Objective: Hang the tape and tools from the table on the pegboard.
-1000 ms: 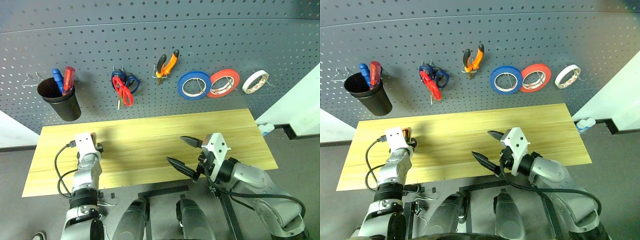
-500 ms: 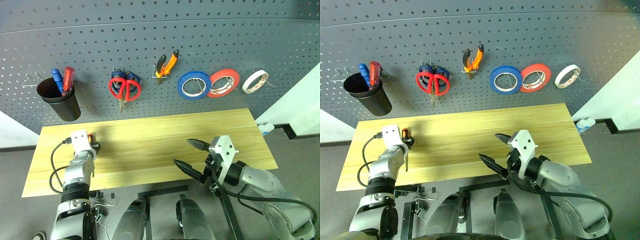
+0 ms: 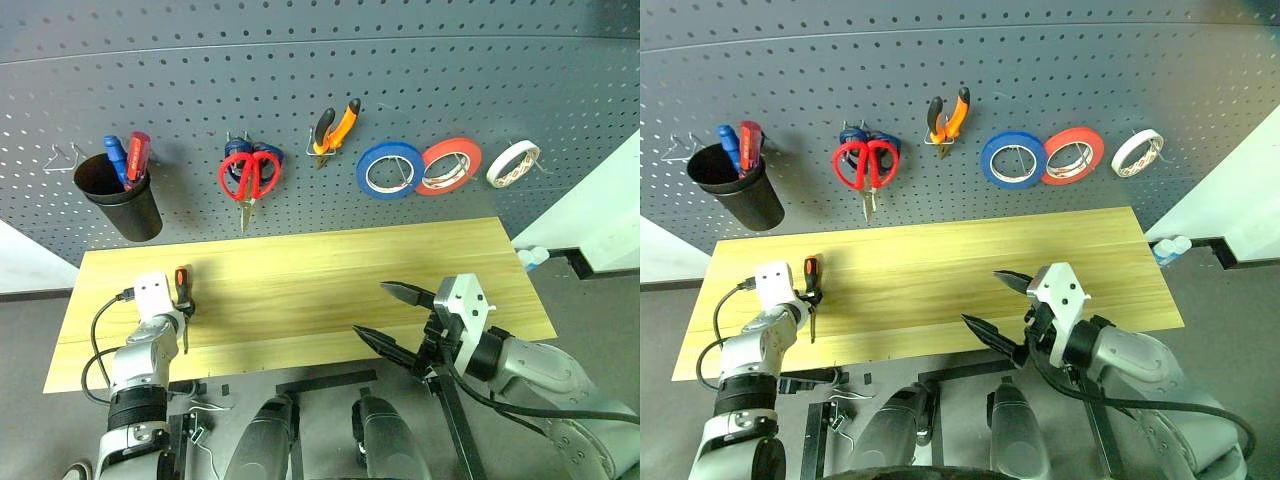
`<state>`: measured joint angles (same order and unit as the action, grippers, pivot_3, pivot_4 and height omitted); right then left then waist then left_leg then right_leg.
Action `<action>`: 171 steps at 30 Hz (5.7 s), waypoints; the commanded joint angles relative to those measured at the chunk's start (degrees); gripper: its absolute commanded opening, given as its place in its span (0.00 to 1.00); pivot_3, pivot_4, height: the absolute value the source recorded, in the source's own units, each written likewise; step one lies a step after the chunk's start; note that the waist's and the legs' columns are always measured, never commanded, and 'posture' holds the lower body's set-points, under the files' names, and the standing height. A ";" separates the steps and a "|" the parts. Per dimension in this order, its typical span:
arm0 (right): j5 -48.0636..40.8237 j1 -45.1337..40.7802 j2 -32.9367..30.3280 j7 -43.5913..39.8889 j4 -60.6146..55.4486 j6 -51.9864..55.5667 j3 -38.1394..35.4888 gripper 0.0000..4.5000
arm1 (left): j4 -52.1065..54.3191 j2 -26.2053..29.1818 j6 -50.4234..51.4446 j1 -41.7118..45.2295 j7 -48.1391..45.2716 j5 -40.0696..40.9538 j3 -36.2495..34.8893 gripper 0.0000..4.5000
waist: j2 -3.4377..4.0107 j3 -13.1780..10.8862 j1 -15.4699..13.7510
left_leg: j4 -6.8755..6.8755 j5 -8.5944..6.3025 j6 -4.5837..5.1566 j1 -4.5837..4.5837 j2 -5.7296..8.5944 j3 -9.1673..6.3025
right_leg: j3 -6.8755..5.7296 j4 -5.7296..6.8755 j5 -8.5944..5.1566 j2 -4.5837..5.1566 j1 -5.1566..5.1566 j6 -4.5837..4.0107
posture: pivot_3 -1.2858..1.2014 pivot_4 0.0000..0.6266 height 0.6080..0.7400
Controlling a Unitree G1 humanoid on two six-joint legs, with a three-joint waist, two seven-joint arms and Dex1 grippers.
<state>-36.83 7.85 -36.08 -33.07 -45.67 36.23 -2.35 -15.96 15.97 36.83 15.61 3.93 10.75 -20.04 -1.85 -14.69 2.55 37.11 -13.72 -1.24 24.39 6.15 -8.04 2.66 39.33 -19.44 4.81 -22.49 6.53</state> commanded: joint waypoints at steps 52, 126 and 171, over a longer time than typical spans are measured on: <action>-8.71 11.35 -5.72 1.60 -8.34 2.87 -8.13 1.00 | 7.24 3.59 8.65 3.37 -3.83 1.16 -0.48 0.77 | -0.34 -4.34 0.13 | -0.21 -0.09 0.11 0.25 0.00 0.04 | -0.01 -0.33 -0.01 0.07 -0.20 0.01 | 0.44 0.60 0.84; 6.16 -6.06 1.28 -4.98 11.89 -10.93 0.18 1.00 | 33.47 8.43 -19.56 -12.13 -13.29 -12.68 25.48 0.10 | 0.42 2.47 -3.03 | -0.09 0.25 -0.47 0.05 0.02 0.03 | -0.18 -0.12 0.05 0.01 -0.07 -0.03 | 0.51 0.21 0.84; -13.13 -19.47 -0.25 -6.64 10.06 -6.21 -12.70 1.00 | 24.08 9.32 -59.51 11.46 -1.95 -23.65 6.78 0.10 | 0.49 4.03 -3.24 | 0.16 0.28 -0.46 -0.09 0.00 0.04 | -0.18 0.21 0.13 -0.14 0.02 -0.05 | 0.52 0.19 0.84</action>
<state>-48.66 -11.24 -35.49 -40.07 -33.70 29.78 -13.85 7.81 24.39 -21.21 25.83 0.59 -12.21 -11.13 -1.36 -10.67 -0.69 37.26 -13.44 -1.70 24.30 6.16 -8.00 2.49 39.54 -19.30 4.67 -22.47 6.48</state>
